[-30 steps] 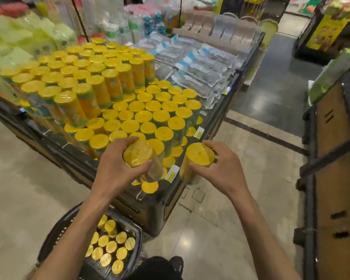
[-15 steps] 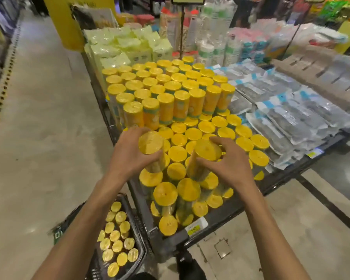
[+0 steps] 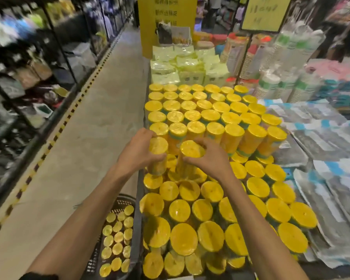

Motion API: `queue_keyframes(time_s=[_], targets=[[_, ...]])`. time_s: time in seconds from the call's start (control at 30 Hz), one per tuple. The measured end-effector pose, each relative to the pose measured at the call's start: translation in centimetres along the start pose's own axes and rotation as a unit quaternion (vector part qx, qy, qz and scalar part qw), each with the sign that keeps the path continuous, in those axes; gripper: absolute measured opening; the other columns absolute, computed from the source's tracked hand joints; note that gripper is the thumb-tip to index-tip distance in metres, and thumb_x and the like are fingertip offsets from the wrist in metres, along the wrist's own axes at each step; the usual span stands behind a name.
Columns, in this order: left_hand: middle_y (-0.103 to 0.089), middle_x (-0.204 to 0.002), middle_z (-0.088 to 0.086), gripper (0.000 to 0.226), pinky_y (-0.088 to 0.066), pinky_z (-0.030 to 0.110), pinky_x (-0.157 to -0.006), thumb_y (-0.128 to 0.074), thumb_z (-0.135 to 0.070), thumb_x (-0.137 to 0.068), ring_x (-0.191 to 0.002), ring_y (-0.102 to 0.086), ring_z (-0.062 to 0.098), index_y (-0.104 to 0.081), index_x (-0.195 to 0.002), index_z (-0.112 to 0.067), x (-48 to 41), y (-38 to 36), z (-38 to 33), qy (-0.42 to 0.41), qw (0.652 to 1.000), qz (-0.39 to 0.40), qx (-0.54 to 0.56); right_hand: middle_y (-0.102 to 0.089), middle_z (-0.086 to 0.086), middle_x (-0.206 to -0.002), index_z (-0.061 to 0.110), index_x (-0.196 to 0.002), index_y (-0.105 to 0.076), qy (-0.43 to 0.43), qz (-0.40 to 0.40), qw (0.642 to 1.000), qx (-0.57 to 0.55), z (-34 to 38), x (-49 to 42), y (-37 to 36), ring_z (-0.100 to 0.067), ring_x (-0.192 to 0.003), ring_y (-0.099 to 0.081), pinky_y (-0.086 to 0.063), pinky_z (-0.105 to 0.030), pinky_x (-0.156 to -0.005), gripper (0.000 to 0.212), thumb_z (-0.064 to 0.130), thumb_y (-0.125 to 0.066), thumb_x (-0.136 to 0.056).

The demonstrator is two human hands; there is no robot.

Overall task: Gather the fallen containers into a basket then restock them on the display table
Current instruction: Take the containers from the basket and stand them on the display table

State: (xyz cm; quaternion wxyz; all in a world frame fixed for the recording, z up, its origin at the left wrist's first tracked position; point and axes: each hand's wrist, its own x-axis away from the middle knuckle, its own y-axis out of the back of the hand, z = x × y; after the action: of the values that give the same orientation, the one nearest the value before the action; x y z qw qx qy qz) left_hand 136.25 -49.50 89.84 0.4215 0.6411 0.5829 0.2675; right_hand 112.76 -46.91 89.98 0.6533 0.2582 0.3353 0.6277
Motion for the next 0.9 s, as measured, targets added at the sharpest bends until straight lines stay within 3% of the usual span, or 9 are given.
queue_keyframes(time_s=[0.07,0.27,0.5,0.7,0.9], targets=[[-0.055,-0.12,-0.003,0.077,-0.05,0.039,-0.088,-0.067,-0.068,-0.059,-0.109,-0.054,0.017,-0.054,-0.121,-0.025,-0.6,-0.3,0.2,0.008,1.0,0.001,-0.004,-0.059,0.003,-0.134,0.024,-0.133,-0.057,0.017,0.015,1.0,0.017,-0.3,-1.7,-0.3,-0.016,-0.121,-0.054,-0.044,-0.029,-0.089,0.076,0.053,-0.082,-0.068],[-0.055,-0.122,0.001,0.07,-0.048,0.036,-0.09,-0.083,-0.051,-0.067,-0.112,-0.052,0.019,-0.055,-0.124,-0.022,-2.1,-1.5,0.1,0.036,0.999,0.001,-0.031,-0.06,0.001,-0.134,0.021,-0.135,-0.054,0.042,0.053,0.997,0.035,-1.3,-5.3,-1.4,-0.02,-0.12,-0.057,-0.052,-0.037,-0.092,0.084,0.057,-0.081,-0.064],[-0.052,-0.124,0.004,0.072,-0.049,0.04,-0.093,-0.082,-0.048,-0.07,-0.114,-0.051,0.022,-0.053,-0.129,-0.018,-3.1,-2.5,-0.7,0.06,0.997,-0.006,-0.049,-0.059,-0.001,-0.131,0.018,-0.131,-0.047,0.049,0.067,0.997,0.011,-1.8,-6.8,-2.4,-0.021,-0.114,-0.058,-0.045,-0.029,-0.076,0.079,0.046,-0.084,-0.067],[-0.054,-0.125,0.003,0.073,-0.044,0.031,-0.09,-0.082,-0.047,-0.071,-0.116,-0.052,0.021,-0.053,-0.131,-0.016,-3.2,-3.6,-0.3,0.07,0.996,-0.026,-0.039,-0.059,-0.004,-0.133,0.013,-0.134,-0.049,0.043,0.069,0.997,0.003,-1.8,-7.2,-3.4,-0.021,-0.119,-0.055,-0.047,-0.029,-0.085,0.082,0.044,-0.084,-0.067],[-0.055,-0.127,0.001,0.072,-0.044,0.031,-0.091,-0.083,-0.046,-0.072,-0.117,-0.051,0.02,-0.053,-0.131,-0.017,-2.8,-4.3,0.0,0.076,0.995,-0.058,-0.017,-0.059,-0.003,-0.129,0.013,-0.132,-0.052,0.039,0.053,0.998,0.009,-1.7,-7.2,-3.8,-0.021,-0.117,-0.056,-0.05,-0.033,-0.086,0.082,0.048,-0.084,-0.066]])
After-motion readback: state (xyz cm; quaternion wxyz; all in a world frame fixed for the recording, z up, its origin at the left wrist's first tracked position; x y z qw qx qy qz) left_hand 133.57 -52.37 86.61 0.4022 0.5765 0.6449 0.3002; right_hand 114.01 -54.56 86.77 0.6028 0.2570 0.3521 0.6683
